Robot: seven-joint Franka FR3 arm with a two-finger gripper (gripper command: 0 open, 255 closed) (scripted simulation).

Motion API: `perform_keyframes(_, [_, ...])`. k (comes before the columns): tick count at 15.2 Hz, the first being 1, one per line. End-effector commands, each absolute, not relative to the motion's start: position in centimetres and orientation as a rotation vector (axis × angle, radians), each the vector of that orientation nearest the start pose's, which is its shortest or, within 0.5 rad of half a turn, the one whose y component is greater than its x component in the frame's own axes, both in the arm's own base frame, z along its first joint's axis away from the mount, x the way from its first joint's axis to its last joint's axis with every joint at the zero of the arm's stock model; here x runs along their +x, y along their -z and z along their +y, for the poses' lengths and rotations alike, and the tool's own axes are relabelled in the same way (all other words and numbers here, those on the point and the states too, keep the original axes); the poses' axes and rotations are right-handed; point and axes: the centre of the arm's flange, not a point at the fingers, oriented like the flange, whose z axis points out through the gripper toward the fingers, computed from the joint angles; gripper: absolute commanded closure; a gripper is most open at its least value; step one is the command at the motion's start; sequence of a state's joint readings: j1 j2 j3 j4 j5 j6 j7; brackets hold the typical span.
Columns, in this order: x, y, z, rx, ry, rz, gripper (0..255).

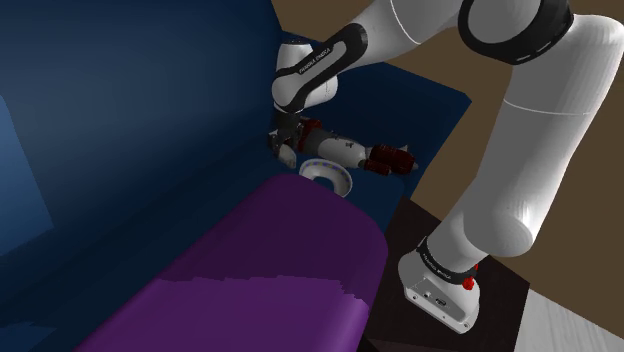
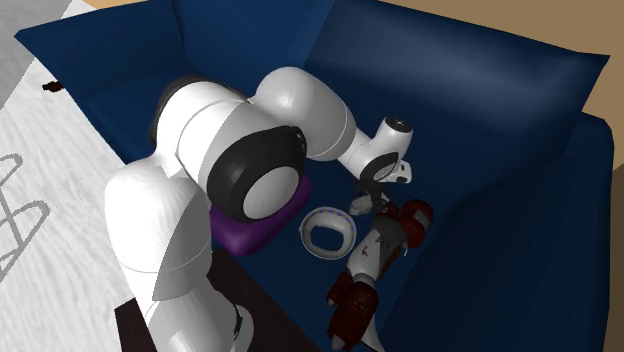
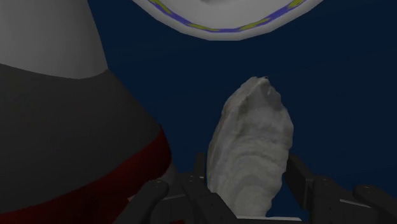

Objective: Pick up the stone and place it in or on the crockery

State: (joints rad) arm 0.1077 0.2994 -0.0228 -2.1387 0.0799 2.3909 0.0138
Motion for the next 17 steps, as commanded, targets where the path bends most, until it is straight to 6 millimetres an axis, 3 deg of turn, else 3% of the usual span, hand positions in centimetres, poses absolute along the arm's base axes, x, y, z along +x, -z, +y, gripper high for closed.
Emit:
perform_keyframes(1, [56.4, -25.9, 4.8, -3.097, -0.077, -0.017, 255])
perform_keyframes(7, [56.3, -26.0, 4.8, -3.097, -0.076, -0.018, 255])
perform_keyframes(17, [56.3, -31.3, 4.8, -3.097, -0.076, -0.018, 255])
